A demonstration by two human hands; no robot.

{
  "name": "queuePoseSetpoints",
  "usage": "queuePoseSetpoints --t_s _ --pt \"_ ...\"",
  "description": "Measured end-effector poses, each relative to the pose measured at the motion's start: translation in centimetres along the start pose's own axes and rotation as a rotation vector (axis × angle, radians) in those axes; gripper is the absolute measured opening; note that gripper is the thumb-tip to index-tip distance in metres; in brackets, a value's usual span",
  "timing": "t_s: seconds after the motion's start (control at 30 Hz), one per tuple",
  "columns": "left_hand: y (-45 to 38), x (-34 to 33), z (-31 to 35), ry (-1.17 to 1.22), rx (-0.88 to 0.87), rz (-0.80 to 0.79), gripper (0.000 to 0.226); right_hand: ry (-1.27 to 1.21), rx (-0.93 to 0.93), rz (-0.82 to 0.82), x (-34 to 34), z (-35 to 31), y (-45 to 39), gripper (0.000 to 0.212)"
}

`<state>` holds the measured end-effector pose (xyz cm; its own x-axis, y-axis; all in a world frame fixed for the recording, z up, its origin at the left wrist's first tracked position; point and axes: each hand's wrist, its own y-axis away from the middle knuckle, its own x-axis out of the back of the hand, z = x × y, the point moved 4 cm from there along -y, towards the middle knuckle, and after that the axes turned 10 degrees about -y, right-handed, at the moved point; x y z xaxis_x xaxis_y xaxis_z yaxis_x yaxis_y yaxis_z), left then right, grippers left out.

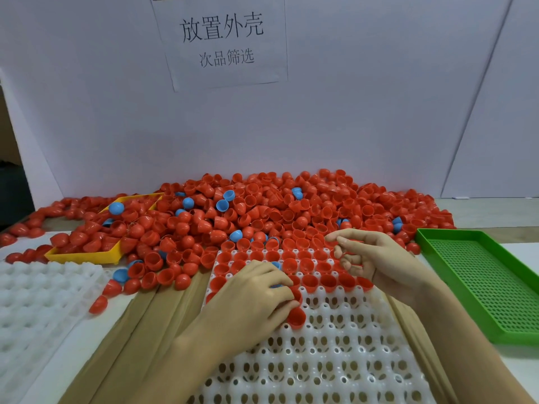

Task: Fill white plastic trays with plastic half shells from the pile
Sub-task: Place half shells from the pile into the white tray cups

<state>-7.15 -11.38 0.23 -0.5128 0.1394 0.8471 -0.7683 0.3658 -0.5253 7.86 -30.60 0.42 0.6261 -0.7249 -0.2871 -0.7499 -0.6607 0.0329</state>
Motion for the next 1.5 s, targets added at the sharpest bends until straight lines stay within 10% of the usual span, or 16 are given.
queuePoseSetpoints --t_s 0.47,0.77,1.5 --pt "-4.6 -0.3 -3.1 0.344 0.235 -0.196 0.026 -0.070 0.006 -0.007 0.3 0.0 -0.2 0.028" --pt "-11.4 -6.3 -14.4 -0.287 0.278 -0.510 0.048 -0.128 0.002 -0.013 0.9 0.2 -0.4 0.026" --pt "-4.6 -0.8 -4.9 0.702 0.355 0.008 0.032 -0.025 0.139 0.013 -0.4 0.2 -0.4 0.041"
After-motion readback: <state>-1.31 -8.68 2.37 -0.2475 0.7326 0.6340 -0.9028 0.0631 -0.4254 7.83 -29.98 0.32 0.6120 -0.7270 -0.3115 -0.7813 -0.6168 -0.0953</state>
